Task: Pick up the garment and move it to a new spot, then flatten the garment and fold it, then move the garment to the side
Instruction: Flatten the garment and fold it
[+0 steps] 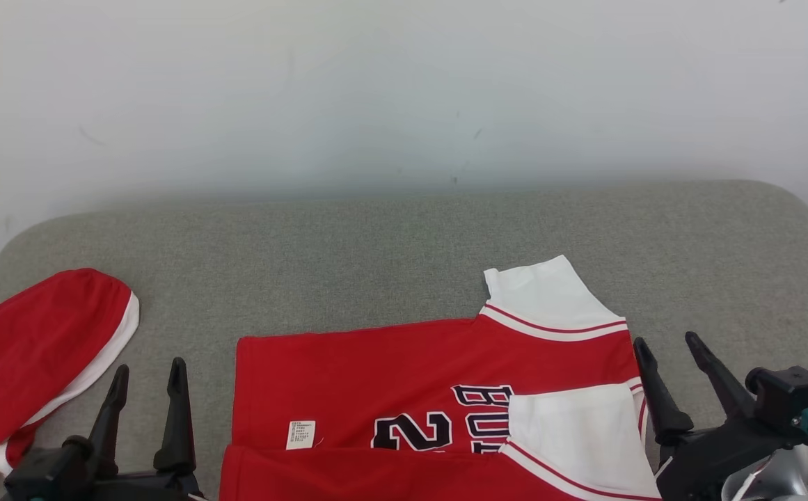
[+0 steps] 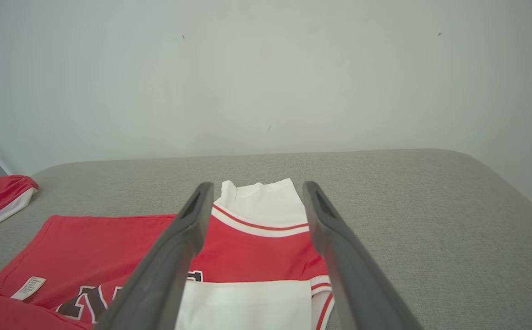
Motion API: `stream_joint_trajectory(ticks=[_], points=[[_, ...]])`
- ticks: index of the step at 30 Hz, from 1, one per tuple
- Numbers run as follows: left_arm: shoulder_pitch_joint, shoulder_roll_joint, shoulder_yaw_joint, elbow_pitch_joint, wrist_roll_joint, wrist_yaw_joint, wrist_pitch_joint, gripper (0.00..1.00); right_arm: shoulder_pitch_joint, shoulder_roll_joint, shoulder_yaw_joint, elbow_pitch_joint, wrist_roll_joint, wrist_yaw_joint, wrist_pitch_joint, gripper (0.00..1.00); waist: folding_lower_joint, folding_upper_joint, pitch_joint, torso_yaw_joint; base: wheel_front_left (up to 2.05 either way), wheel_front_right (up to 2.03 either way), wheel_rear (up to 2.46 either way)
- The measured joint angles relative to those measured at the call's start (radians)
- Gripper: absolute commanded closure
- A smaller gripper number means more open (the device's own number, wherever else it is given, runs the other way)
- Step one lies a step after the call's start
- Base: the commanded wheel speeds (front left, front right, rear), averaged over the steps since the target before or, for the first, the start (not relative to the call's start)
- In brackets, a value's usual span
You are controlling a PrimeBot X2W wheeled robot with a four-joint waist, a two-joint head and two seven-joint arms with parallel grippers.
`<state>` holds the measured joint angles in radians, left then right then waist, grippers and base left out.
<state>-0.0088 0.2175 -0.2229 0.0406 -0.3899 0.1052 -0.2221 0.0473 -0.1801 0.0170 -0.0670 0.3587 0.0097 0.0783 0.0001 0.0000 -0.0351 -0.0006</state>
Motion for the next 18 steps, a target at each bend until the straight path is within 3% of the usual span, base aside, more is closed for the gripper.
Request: stream_joint_trajectory(ticks=[18], points=[[0.036, 0.001, -0.026, 0.070, 0.018, 0.001, 0.025, 0.00, 0.011, 0.022, -0.013, 0.110, -0.012, 0.007, -0.092, 0.00, -0.0001, 0.0000, -0.027, -0.032, 0.00, 0.00, 0.00]])
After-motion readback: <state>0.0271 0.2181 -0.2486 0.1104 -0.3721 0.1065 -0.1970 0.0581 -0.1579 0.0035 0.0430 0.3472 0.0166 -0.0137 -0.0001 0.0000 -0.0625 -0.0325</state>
